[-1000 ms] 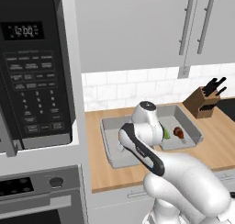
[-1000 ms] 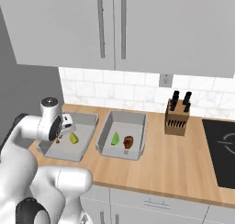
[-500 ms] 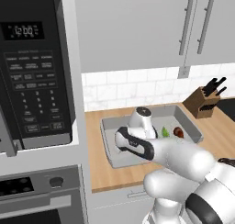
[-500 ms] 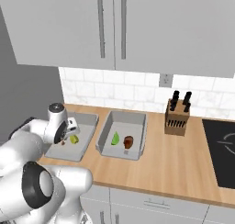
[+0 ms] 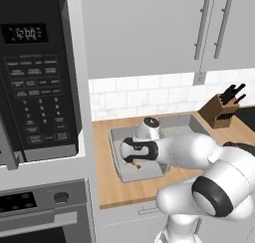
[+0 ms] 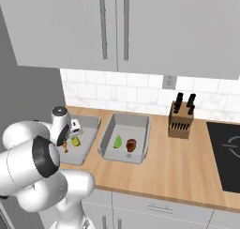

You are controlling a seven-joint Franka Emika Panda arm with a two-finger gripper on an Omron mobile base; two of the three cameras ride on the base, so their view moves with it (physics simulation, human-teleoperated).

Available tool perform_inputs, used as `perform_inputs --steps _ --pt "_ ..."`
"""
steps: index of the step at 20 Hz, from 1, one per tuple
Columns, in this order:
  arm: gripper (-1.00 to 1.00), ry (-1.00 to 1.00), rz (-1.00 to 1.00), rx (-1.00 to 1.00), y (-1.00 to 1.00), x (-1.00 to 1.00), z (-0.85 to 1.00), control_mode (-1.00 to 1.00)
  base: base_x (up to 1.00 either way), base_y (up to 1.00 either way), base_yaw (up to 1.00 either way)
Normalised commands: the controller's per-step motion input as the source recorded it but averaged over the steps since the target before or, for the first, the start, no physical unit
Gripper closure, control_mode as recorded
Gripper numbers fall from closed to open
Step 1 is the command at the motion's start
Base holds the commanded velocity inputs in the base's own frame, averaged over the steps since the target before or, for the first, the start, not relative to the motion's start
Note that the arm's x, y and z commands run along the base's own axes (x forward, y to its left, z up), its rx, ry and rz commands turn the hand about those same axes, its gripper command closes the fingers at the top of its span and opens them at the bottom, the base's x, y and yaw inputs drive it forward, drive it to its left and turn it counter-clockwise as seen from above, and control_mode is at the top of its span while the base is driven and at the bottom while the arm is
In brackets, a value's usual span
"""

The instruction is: Place one lemon wedge and one chicken drumstick in each tupperware on the nearby counter, to pack two identical lunches.

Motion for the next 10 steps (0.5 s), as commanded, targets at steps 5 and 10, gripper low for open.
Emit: perform_inputs --steps 5,10 --pt "-1.0 -0.14 -0.04 0.0 -0.01 -0.28 0.47 -1.0 0.0 0.0 0.0" --pt "-1.0 -0.19 -0.07 0.0 -0.21 -0.77 0.87 -1.0 0.0 0.0 0.0"
